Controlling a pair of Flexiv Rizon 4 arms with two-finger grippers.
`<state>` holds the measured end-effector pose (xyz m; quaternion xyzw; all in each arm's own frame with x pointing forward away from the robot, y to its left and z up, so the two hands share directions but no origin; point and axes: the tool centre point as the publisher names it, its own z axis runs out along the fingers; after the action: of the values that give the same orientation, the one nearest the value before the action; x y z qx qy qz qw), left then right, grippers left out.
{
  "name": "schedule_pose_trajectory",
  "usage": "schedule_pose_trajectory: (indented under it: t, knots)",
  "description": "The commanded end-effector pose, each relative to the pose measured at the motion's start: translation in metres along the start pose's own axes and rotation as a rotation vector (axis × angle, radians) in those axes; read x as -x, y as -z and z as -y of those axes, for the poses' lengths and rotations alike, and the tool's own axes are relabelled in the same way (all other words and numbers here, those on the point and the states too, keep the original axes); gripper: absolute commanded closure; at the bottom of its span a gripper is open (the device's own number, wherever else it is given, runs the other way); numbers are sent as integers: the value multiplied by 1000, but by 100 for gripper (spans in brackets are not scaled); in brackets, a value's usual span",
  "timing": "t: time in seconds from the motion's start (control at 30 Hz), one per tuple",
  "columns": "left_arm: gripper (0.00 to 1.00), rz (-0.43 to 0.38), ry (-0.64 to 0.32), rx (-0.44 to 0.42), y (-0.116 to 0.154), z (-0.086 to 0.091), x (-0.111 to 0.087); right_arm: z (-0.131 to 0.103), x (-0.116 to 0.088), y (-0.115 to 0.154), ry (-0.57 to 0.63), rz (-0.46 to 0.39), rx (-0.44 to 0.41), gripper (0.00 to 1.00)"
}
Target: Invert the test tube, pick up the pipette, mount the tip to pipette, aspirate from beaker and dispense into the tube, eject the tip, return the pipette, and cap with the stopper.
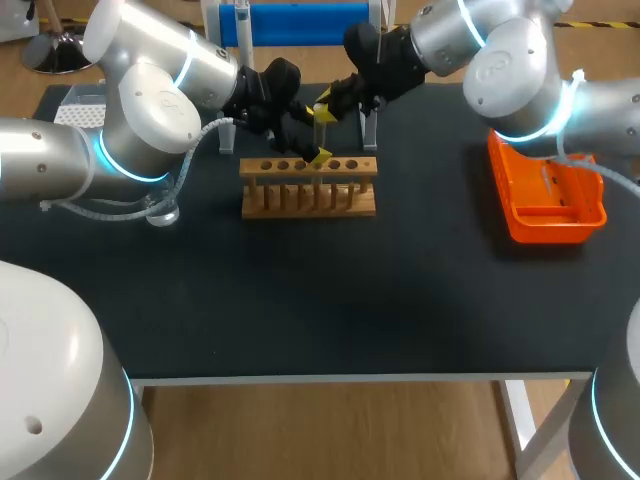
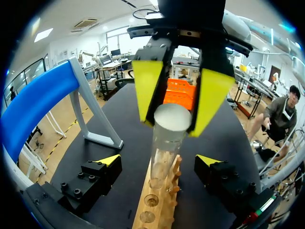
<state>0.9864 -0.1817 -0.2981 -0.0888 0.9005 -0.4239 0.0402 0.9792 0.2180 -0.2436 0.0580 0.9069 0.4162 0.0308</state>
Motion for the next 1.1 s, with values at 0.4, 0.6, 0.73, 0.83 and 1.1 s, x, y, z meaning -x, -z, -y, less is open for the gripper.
schedule_pose_trajectory:
  t: [0.4,0.6,0.73,0.83,1.1]
  knots:
    - [0,-2,1,3,0,1,0,-13,6,24,-47,-87,331,0]
    - [0,-2,1,3,0,1,0,-17,3,26,-21,-126,427,73]
    - [0,-2,1,3,0,1,0,-20,2,26,6,-143,482,100]
    - [0,-2,1,3,0,1,0,-21,1,24,5,-157,516,100]
    - [0,-2,1,3,0,1,0,-25,4,16,-10,-180,591,100]
